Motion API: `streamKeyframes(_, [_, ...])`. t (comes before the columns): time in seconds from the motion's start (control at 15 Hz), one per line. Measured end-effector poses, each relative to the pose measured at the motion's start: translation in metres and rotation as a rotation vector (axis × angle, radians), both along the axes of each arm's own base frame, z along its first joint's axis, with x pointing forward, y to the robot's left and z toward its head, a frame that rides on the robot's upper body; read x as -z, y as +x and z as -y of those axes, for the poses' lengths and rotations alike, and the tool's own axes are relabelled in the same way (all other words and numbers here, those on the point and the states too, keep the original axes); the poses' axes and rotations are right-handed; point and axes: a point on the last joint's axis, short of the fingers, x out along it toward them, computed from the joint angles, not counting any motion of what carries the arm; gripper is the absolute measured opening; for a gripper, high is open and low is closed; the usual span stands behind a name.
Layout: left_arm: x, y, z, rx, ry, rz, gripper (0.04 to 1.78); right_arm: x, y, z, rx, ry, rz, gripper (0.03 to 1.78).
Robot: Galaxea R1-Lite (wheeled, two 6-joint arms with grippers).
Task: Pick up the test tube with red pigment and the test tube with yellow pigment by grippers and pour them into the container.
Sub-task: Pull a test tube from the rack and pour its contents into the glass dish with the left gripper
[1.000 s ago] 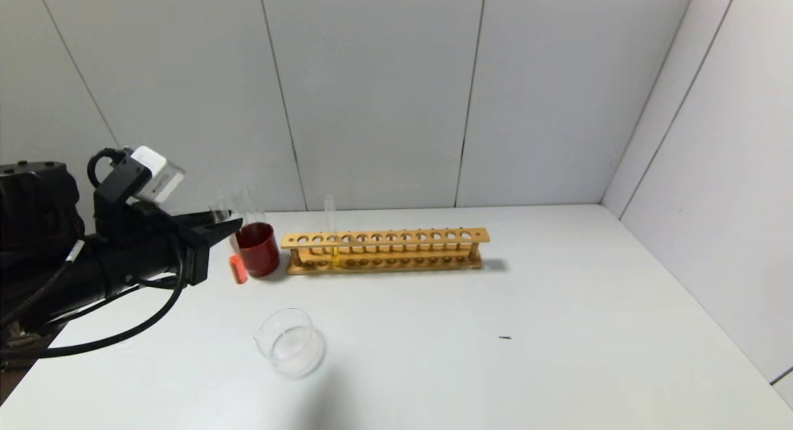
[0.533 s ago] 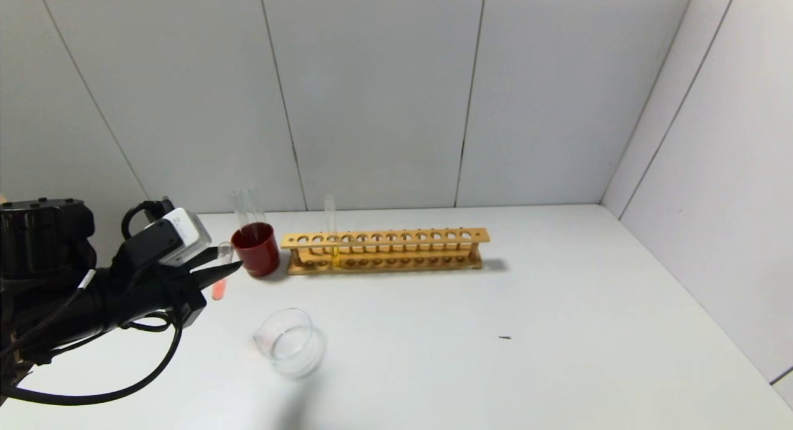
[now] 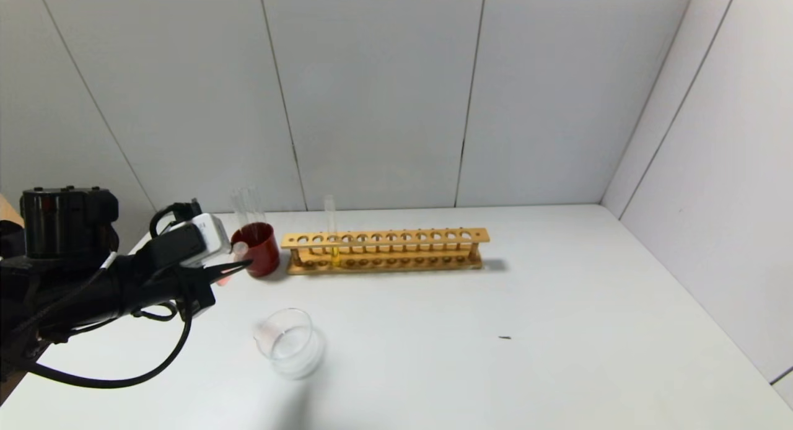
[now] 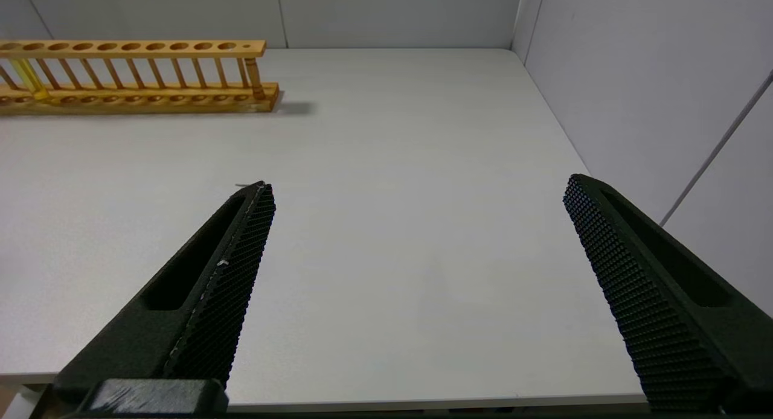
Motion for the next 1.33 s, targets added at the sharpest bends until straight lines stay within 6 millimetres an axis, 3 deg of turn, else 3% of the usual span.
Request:
streamKeyframes(0.47, [0.026,0.000,-0.006,0.090,0.246,0.138,0.31,0.000,0.000,0.000,0.000,0.000,0.000,1.75])
streamKeyframes(0.8, [0.033,-0.013,-0.006,0.180,0.407,0.218,0.31,0.000,0.000,0.000,0.000,0.000,0.000,1.75])
streamKeyframes(1.07, [0.028,-0.019,-0.006,0.212,0.484,0.334,0.31,0.000,0.000,0.000,0.000,0.000,0.000,1.75])
streamKeyframes(1.33, [0.036,-0.027,-0.002,0.257,0.477,0.331,0.31,0.000,0.000,0.000,0.000,0.000,0.000,1.75])
